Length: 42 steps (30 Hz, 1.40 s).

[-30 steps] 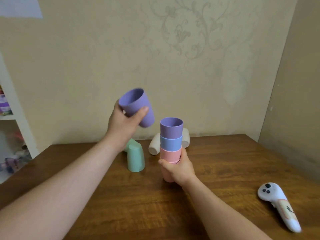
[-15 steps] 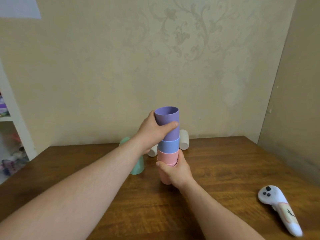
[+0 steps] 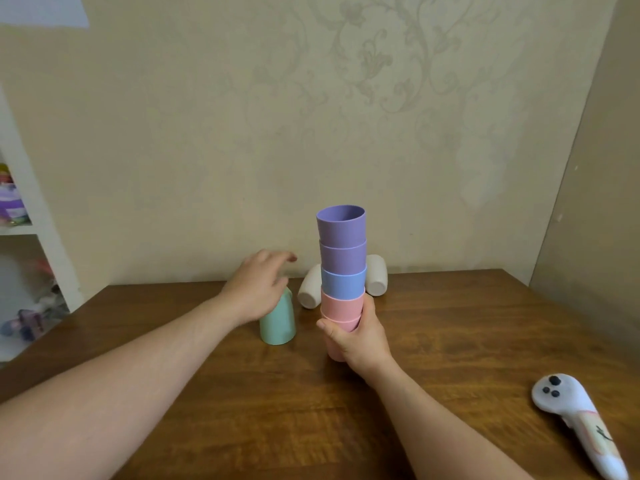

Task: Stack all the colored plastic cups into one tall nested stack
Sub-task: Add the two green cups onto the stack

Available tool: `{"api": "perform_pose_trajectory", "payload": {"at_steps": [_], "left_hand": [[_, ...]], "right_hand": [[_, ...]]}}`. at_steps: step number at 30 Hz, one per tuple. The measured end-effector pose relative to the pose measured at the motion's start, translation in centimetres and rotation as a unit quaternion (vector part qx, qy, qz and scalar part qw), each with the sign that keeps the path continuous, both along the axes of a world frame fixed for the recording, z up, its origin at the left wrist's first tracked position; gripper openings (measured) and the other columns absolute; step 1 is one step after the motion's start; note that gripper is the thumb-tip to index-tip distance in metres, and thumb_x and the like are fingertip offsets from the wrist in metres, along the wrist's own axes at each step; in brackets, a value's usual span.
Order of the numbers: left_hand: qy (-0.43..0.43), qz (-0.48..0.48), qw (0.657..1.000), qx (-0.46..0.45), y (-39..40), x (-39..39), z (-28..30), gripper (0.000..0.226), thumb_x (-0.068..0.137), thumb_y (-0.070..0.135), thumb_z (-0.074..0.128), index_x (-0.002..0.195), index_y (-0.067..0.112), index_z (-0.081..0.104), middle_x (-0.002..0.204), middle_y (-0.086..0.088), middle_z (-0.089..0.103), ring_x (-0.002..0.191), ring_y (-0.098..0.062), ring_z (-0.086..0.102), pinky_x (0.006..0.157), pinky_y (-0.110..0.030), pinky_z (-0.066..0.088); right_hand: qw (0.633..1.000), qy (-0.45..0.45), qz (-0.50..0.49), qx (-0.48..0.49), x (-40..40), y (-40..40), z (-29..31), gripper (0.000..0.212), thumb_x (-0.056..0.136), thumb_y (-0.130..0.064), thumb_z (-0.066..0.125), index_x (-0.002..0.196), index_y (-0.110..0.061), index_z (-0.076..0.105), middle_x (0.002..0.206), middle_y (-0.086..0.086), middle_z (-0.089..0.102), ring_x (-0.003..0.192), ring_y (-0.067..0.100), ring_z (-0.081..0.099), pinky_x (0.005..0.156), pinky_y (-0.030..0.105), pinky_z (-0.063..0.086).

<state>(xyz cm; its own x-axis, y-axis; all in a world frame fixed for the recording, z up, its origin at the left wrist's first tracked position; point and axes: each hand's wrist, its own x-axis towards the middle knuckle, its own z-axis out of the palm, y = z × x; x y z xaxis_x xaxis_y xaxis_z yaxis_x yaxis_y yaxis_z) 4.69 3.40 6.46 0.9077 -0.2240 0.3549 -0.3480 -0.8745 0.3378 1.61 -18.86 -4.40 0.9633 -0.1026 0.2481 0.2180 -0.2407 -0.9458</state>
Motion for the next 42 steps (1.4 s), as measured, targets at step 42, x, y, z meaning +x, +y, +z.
{"api": "perform_pose_trajectory", "payload": {"at_steps": [42], "left_hand": [[0.091, 0.104, 0.851, -0.507, 1.1, -0.4, -6.2, 0.072, 0.081, 0.035, 0.099, 0.138, 0.037, 0.056, 0.123, 0.011, 0.067, 0.12, -0.021, 0.067, 0.088, -0.036, 0.056]], "right_hand": [[1.0, 0.004, -0.022, 0.015, 0.2, 0.5, -0.1, 0.066, 0.074, -0.05, 0.094, 0.115, -0.063, 0.044, 0.114, -0.024, 0.068, 0.096, -0.018, 0.063, 0.06, 0.005, 0.052]]}}
